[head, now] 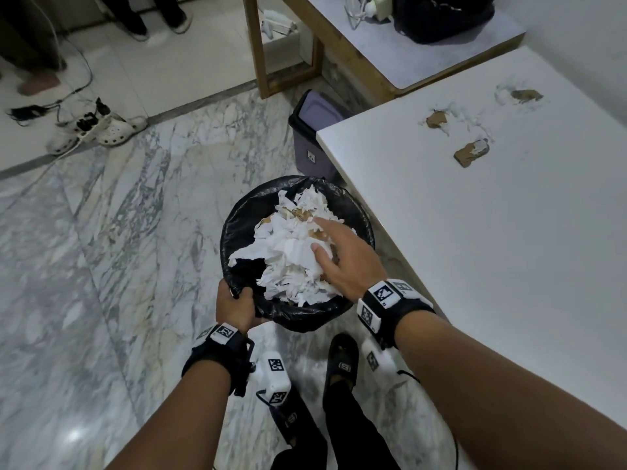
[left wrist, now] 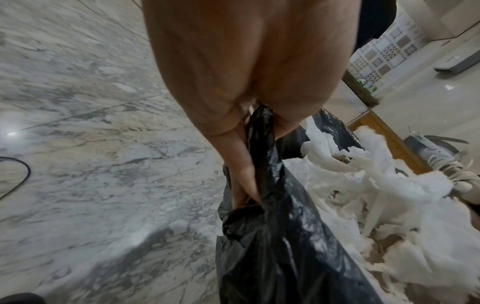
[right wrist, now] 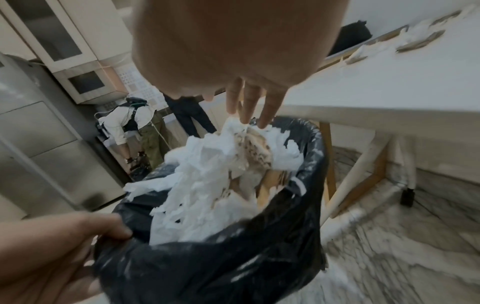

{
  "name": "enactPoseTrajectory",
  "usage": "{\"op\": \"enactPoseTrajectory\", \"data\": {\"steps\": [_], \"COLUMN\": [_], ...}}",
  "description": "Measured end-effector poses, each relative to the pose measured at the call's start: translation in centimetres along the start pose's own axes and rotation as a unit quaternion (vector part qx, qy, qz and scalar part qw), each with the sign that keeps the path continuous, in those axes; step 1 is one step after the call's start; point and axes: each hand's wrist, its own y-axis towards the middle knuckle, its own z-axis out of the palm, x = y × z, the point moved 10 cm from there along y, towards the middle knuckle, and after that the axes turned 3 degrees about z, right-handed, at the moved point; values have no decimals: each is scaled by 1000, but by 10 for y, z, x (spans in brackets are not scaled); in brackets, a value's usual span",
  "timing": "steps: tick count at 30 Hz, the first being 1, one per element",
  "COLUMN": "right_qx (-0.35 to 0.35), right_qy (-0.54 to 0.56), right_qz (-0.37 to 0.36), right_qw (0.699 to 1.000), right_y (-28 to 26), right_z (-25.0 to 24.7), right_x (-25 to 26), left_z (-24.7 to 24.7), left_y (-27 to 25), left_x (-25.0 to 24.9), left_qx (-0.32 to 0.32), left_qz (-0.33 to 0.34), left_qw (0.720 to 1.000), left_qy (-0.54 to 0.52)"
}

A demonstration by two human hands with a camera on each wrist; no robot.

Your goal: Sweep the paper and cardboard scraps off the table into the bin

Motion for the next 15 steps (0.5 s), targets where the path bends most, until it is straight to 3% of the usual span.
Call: {"op": "enactPoseTrajectory", "data": {"steps": [5, 9, 15], "right_qx": [-41, -51, 60], "right_qy": [-29, -83, -174], "right_qz": [64, 137, 255], "right_qw": [997, 986, 949], "right_y": [8, 9, 15], "right_z": [-65, -128, -202], "right_x": [-4, -11, -24], "left_z": [-30, -45, -22], "left_y": [-18, -34, -55], "left_x": [-36, -93, -218], "left_qx": [-8, -15, 10], "left_qz": [21, 42, 96], "left_qw": [1000, 999, 995], "left_qy": [12, 8, 34]}}
